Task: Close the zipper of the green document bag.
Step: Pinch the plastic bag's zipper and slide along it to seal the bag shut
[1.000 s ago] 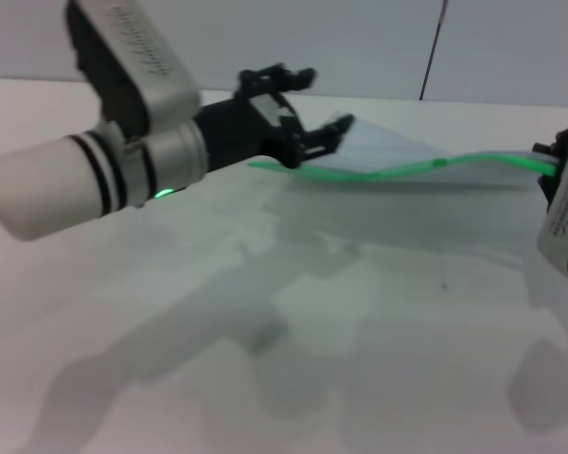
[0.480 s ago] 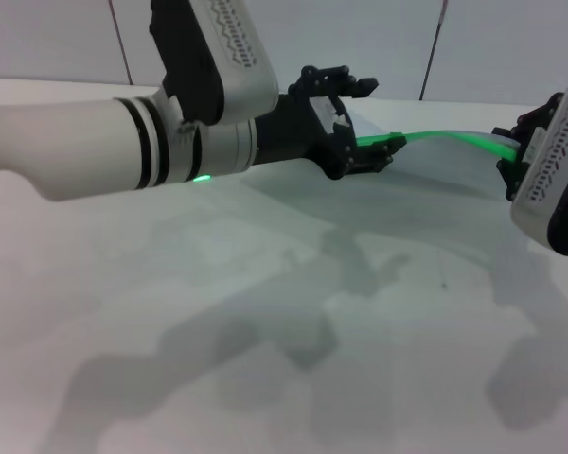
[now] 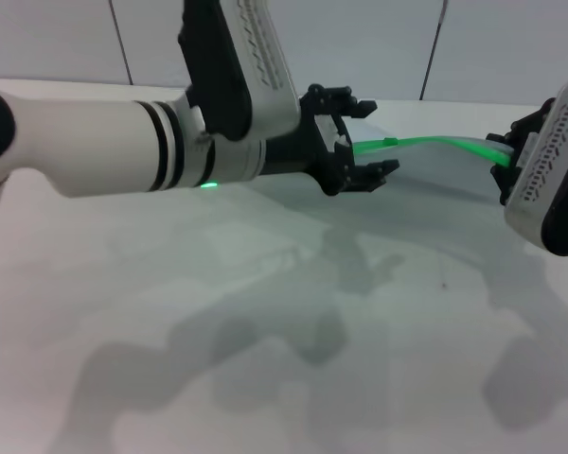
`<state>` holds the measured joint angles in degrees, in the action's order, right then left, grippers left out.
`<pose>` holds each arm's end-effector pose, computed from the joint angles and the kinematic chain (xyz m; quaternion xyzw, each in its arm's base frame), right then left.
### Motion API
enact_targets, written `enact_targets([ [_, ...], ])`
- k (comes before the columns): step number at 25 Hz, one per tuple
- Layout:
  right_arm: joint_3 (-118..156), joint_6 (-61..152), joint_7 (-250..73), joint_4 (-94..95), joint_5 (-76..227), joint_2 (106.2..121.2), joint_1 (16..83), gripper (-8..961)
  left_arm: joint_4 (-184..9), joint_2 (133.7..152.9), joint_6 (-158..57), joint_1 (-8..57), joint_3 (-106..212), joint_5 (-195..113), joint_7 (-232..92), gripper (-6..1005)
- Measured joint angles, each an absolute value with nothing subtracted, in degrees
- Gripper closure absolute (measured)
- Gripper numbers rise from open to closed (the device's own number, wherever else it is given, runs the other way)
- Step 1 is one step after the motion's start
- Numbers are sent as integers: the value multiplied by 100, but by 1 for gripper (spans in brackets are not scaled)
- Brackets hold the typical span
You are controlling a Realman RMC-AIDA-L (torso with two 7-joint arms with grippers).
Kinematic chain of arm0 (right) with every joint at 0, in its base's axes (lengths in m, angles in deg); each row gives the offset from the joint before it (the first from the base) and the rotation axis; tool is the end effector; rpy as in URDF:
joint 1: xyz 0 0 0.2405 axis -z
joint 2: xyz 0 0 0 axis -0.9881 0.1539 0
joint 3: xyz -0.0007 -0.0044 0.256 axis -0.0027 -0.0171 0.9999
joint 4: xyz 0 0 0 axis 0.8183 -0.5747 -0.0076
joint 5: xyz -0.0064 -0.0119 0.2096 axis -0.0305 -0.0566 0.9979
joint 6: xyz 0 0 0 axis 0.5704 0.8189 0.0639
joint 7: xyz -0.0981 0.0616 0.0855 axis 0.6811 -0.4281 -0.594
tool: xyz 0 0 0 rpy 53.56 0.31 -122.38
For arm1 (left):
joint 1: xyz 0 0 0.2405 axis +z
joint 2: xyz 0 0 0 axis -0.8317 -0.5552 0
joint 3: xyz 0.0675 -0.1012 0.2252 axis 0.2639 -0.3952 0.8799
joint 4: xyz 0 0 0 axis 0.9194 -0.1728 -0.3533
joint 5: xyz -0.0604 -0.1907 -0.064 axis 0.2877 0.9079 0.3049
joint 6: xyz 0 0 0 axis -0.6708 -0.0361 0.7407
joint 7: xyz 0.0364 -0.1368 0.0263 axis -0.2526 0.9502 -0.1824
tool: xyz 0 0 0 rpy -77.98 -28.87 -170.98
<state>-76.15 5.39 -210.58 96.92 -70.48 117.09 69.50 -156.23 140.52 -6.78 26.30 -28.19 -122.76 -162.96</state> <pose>0.1620 0.3427 0.0132 -0.8987 -0.0777 -0.1431 0.4072 -0.1263 0.3845 -0.0475 -0.9521 0.0588 -0.1134 0.2778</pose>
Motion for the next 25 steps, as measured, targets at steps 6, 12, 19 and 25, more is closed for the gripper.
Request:
enact_targets([
  [6, -7603, 556, -21079, 9676, -7047, 11709, 6946, 905, -15442, 14281, -682, 2658, -3020, -12646, -16442, 278],
  [12, -7562, 576, -21093, 9646, -7048, 11709, 6897, 905, -15395, 14424, -680, 2676, -3173, -12638, -16575, 278],
  [19, -7544, 557, -21146, 9519, -7055, 11709, 6805, 905, -15287, 14461, -674, 2638, -3154, -12611, -16660, 278],
  [25, -7543, 556, -21149, 9504, -7056, 11709, 6805, 904, -15250, 14464, -672, 2638, -3166, -12613, -16644, 283],
])
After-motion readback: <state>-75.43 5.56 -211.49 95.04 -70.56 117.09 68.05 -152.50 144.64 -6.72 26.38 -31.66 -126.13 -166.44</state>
